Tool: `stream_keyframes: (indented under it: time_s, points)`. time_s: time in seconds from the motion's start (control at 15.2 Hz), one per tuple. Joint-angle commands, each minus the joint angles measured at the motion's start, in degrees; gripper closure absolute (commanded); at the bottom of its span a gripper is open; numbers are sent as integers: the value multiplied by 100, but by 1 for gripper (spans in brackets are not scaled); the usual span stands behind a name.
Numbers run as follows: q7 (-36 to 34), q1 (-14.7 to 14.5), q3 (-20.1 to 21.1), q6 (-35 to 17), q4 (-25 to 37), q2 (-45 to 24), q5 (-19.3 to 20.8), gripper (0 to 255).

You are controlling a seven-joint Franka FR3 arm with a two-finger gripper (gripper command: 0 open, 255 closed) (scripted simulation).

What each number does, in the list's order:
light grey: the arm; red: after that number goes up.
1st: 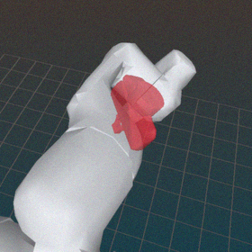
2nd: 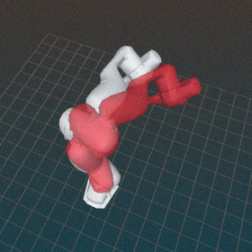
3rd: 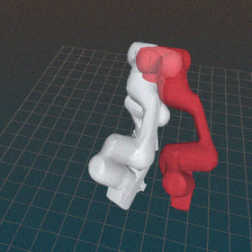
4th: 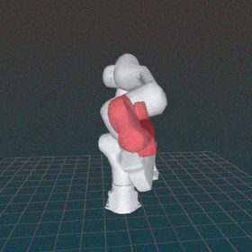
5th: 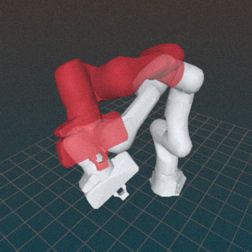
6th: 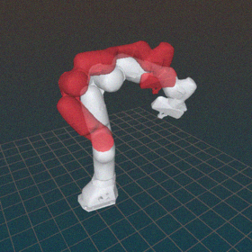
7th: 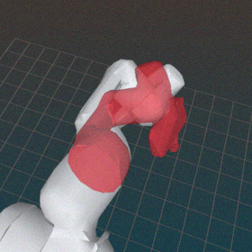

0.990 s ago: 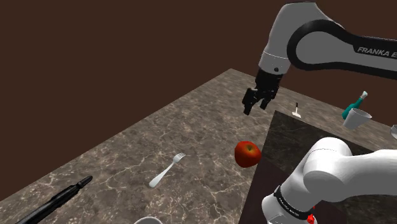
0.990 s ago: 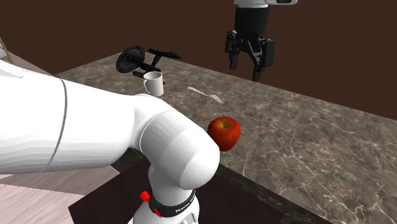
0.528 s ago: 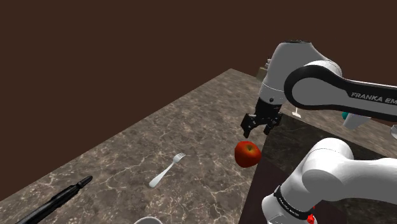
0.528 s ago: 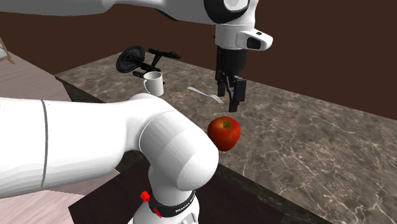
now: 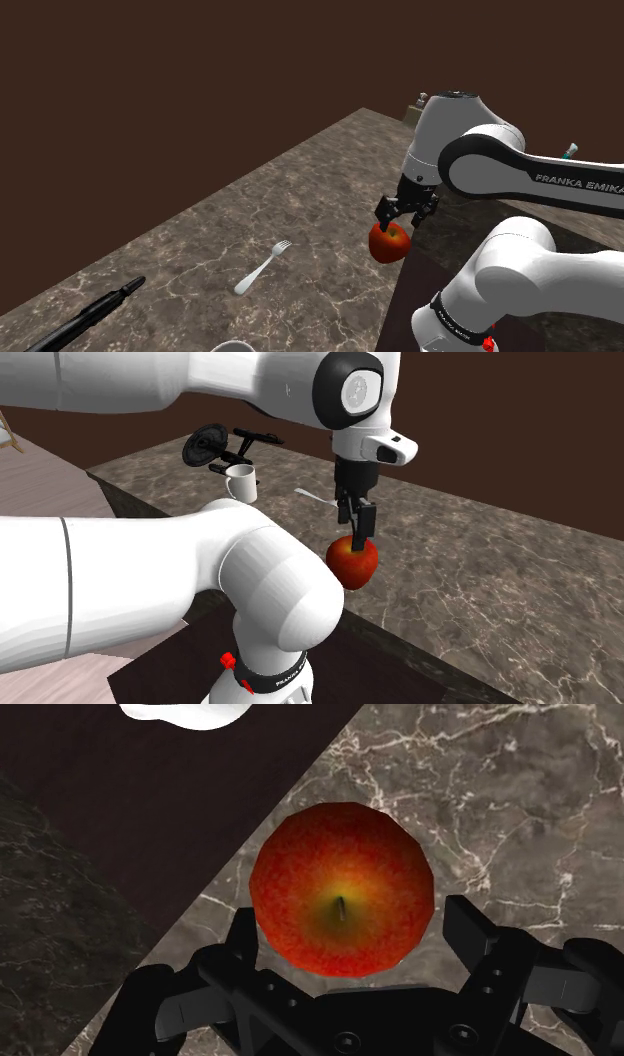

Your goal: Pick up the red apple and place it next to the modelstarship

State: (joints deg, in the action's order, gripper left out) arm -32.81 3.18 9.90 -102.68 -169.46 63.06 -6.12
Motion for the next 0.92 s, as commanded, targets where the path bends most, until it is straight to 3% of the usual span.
stream_keyframes:
  time_s: [0.0, 0.46, 0.53, 0.86]
  points:
    - [13, 1, -2, -105, -115, 13, -2, 0]
    - [14, 1, -2, -105, -114, 13, -1, 0]
    - [14, 1, -2, -105, -114, 13, -1, 255]
    - [14, 1, -2, -105, -114, 13, -1, 255]
